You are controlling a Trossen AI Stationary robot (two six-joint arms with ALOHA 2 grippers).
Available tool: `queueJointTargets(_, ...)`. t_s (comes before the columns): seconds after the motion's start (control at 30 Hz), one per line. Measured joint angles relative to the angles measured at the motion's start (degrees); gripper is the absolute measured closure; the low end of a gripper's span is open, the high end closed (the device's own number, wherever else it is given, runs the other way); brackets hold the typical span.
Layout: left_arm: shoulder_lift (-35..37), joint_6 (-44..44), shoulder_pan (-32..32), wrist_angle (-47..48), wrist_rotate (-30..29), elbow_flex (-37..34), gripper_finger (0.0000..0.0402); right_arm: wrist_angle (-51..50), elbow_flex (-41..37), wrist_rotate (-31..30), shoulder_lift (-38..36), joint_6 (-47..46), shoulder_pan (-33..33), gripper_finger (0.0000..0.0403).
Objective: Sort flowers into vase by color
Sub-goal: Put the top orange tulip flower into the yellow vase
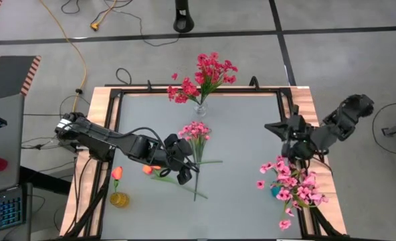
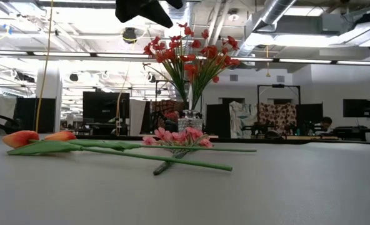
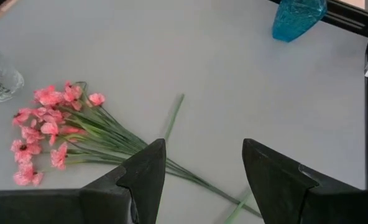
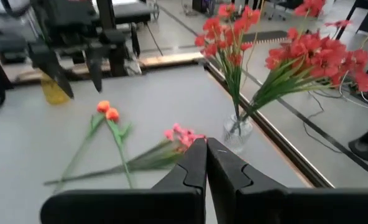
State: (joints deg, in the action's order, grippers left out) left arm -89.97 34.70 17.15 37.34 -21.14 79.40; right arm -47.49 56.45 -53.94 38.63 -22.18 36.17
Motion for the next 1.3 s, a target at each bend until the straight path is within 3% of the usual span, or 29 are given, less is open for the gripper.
queueJointTargets(0.27, 0.0, 1.5, 0.0, 0.2, 3.0, 0.0, 0.0201, 0.0, 0.0, 8.5, 0.1, 6.9, -11.8, 0.0364)
queueJointTargets(0.4, 0.0, 6.7, 0.0, 0.6, 3.0, 0.0, 0.0201, 0.0, 0.0, 11.1, 0.1, 7.9, -17.0, 0.0364)
queueJointTargets(0.57, 0.0, 23.5, 0.0, 0.7, 3.0, 0.0, 0.0201, 0.0, 0.0, 15.2, 0.1, 9.2, -22.0, 0.0364)
queueJointTargets(1.1, -3.6, 72.2, -0.1, 3.6, 3.6, 0.0, 0.0201, 0.0, 0.0, 15.0, 0.1, 10.9, -28.2, 0.0364)
queueJointTargets(1.3, -6.6, 82.7, -1.5, 4.2, 7.3, 0.0, 0.0201, 0.3, 0.0, 15.0, 0.2, 19.2, -29.2, 0.0365)
